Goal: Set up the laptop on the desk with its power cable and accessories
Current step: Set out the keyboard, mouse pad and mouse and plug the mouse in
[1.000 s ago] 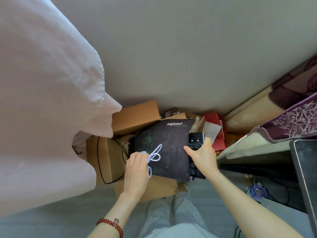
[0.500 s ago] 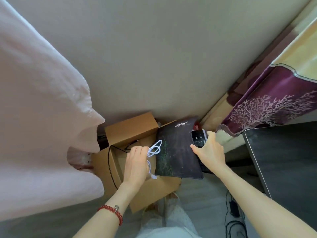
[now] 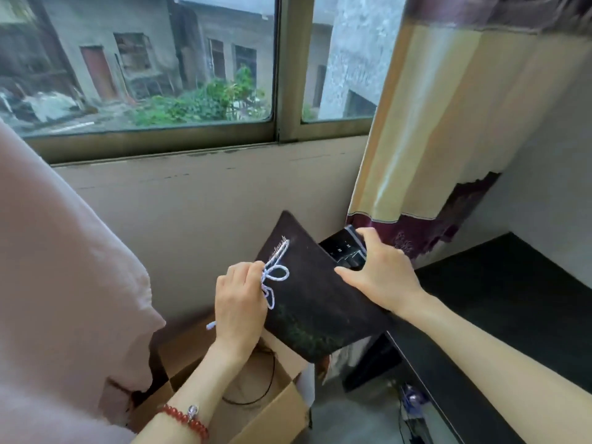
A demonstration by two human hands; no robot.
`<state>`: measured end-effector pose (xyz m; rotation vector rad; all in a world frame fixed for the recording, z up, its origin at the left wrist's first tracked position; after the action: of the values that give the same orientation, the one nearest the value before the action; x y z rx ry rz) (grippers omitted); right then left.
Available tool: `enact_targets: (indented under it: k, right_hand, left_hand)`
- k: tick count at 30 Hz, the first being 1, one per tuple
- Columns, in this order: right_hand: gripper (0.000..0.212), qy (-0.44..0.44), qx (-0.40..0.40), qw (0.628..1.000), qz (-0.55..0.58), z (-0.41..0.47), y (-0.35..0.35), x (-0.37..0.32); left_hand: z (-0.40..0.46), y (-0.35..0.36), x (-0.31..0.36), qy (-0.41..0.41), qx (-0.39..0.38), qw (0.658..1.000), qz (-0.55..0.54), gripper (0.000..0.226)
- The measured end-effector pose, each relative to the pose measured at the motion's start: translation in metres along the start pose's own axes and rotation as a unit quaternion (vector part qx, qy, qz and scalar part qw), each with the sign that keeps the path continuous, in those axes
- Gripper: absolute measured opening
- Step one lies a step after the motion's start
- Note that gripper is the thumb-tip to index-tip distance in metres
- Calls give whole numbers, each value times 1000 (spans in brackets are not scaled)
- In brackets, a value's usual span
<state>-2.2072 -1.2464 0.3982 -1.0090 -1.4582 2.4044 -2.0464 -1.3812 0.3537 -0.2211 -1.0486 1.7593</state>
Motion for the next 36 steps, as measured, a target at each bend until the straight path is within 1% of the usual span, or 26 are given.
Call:
enact_targets:
  k: [5, 8, 9, 11, 13, 16, 18, 21, 25, 29, 33, 36]
  right_hand:
    - [63, 42, 100, 994, 30, -34, -128, -1]
    - [57, 78, 181, 979, 60, -81, -205, 16]
    - [55, 90, 201, 972, 81, -93, -221, 22]
    - [52, 108, 251, 956, 106, -139, -263, 37]
    - [51, 127, 292, 942, 108, -183, -293, 48]
    - [51, 153, 347, 921, 90, -260, -334, 62]
    - [52, 181, 367, 909, 77, -310, -349, 73]
    - [62, 230, 381, 892, 79, -375, -358, 93]
    - [56, 285, 391, 872, 73, -445, -359, 112]
    - [48, 332, 393, 854, 76, -497, -354, 134]
    - [53, 392, 388, 830, 87, -534, -343, 164]
    - [51, 433, 385, 809, 98, -555, -334, 190]
  left_hand:
    - [38, -46, 88, 89, 60, 993, -51, 37]
    - [44, -72, 153, 145, 90, 981, -88, 38]
    - [45, -78, 168, 159, 102, 978, -93, 40]
    - [35, -92, 219, 209, 126, 963, -113, 44]
    - [18, -100, 263, 243, 133, 953, -123, 44]
    - [-23, -107, 334, 288, 118, 939, -149, 44]
    - [-55, -107, 376, 313, 100, 931, -156, 41]
    - [-101, -98, 426, 341, 54, 925, -157, 41]
    - [-158, -83, 479, 371, -15, 911, -181, 49]
    - [-204, -65, 517, 413, -65, 890, -183, 56]
    - [-233, -46, 552, 446, -94, 871, -183, 54]
    - [-249, -30, 578, 475, -111, 854, -179, 55]
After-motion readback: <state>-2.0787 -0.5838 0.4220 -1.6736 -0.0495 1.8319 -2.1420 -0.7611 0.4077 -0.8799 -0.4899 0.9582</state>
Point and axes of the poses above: each hand's wrist, its own z-axis towards the middle knuckle, its own y-axis out of the palm, x = y × z, the point moved 8 cm from there along z, towards the middle knuckle, and after that the axes turned 7 degrees about z, right-handed, at the moved point
